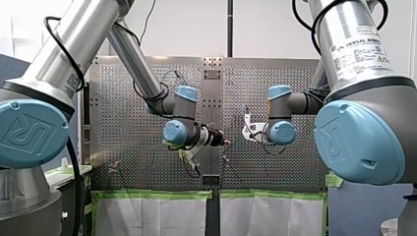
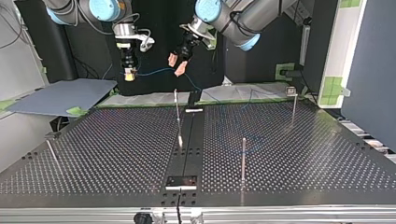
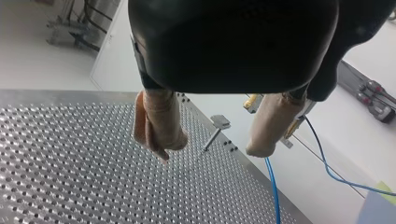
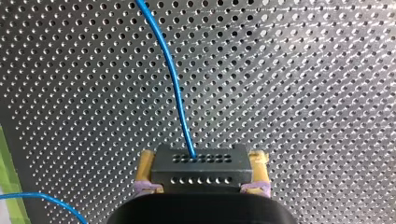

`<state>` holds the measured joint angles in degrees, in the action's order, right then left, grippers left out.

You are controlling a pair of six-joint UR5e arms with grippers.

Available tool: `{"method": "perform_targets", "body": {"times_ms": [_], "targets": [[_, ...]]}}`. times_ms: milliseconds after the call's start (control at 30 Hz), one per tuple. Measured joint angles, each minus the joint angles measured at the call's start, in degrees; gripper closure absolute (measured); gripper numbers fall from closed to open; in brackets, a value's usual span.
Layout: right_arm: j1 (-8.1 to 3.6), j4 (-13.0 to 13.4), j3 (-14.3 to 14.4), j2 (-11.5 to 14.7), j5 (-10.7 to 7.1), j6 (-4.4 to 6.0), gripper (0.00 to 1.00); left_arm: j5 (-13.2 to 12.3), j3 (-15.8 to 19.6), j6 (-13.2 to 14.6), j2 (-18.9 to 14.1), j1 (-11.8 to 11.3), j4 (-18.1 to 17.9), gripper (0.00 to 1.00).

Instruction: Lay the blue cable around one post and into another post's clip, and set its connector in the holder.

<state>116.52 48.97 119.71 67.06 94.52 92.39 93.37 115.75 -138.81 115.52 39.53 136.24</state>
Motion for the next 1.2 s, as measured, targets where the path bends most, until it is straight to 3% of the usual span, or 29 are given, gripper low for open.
{"method": "perform_targets", "body": {"times_ms": [467,667,1000,1200], "targets": [[-0.01,0.33,-0.19,0.05,-0.20,0.85,1.00,1.01,-0.71,0.79,6.45,0.26,-7.69,0.00],[-0.02,0.20,-0.21,0.05,-0.20,0.88,1.00,0.99,-1.50,0.74,7.14,0.29,-10.65,0.00],[0.05,0.05,-0.21,0.10,-0.28,0.88,1.00,-0.29,-2.36,-0.11,8.20,0.35,-10.14,0.00],[0.07,-0.09,-0.21,0.17,-0.29,0.88,1.00,1.64,-3.38,1.58,10.49,0.22,-10.24,0.00]]}}
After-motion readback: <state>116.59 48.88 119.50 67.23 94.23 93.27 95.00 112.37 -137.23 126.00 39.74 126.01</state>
